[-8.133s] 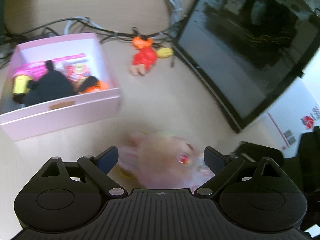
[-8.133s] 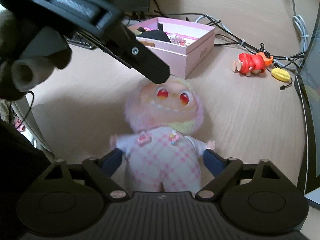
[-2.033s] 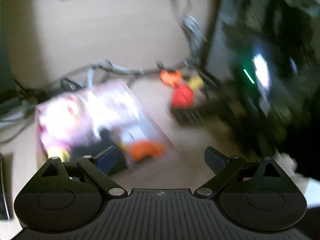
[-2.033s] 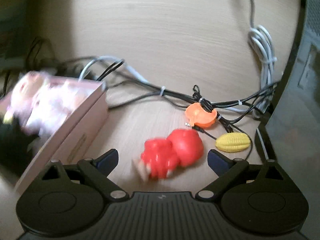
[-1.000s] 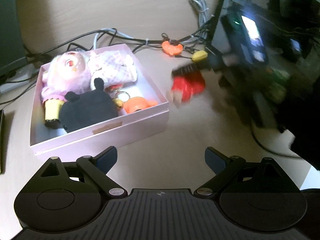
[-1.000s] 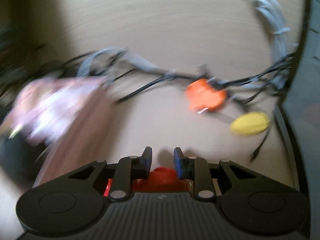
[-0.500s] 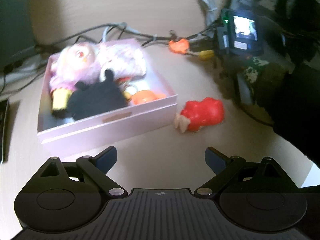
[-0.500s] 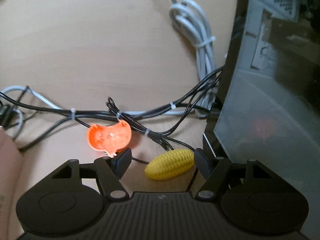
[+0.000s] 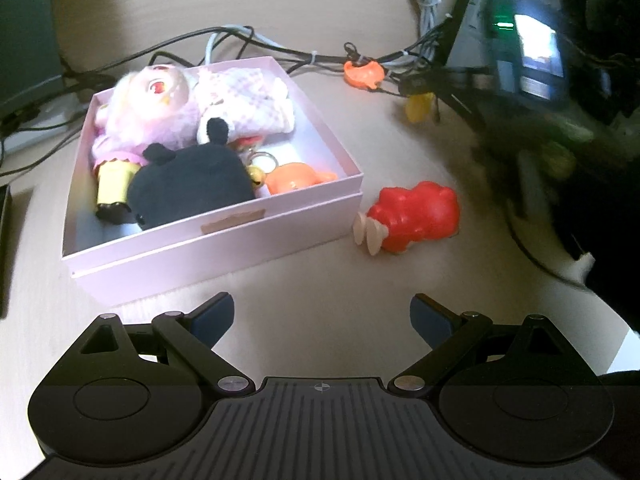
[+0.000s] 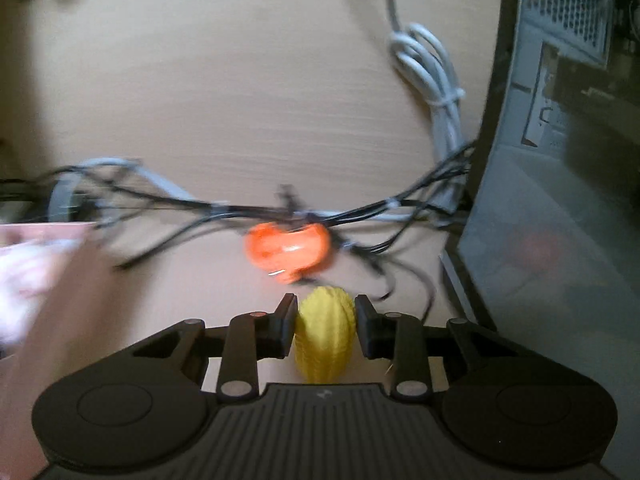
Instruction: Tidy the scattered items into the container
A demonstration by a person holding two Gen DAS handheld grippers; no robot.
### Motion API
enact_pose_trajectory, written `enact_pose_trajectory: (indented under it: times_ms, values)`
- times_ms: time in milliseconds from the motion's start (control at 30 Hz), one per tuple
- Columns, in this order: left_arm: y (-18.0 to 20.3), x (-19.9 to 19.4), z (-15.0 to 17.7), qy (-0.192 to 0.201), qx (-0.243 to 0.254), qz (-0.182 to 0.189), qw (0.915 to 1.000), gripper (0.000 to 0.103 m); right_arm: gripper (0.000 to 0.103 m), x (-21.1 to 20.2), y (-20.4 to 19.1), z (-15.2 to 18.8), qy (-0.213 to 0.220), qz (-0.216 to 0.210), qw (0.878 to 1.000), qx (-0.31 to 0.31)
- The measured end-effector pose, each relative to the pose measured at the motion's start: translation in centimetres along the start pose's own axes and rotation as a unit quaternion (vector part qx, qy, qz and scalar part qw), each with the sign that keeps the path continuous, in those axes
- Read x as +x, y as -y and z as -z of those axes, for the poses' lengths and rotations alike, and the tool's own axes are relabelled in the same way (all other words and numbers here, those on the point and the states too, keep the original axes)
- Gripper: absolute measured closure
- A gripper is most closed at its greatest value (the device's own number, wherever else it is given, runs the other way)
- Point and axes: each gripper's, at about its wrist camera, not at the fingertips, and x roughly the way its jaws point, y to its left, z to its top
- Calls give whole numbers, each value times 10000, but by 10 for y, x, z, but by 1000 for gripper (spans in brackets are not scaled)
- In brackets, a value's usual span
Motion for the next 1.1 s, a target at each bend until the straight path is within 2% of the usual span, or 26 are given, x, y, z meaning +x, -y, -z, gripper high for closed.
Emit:
enact_pose_trajectory:
  times_ms: [167, 367, 567, 667, 800, 867, 933, 1033, 1100]
  values:
    - [16, 4, -6, 111, 367, 25, 9993, 5, 73, -68, -6, 37, -173, -393, 9989, -180]
    - [44, 9, -17, 296, 920, 217, 9951, 5, 73, -133, -4, 92, -401, -302, 9985, -218]
    - [74, 26, -25, 660, 1634, 147, 9842, 5, 73, -141, 3, 132, -497, -212, 9985, -121]
    - [86, 40, -26, 630, 1886, 60, 9800, 5, 73, -144, 4, 146, -527, -181, 9982, -207]
    - [95, 41, -23, 579, 1942, 182, 9791, 5, 73, -155, 11, 152, -422, -285, 9986, -108]
    - [98, 37, -18, 528, 1985, 318, 9782, 5, 66, -169, 20, 151, -321, -333, 9989, 51]
    - [101, 34, -11, 459, 2053, 457, 9765, 5, 43, -186, 31, 153, -180, -310, 9992, 175]
    - [108, 35, -5, 289, 2121, 881, 9728, 5, 38, -208, 46, 161, -119, -133, 9996, 218]
    - [120, 37, -2, 227, 2292, 1173, 9660, 5, 38, -215, 55, 169, -208, 121, 9994, 238]
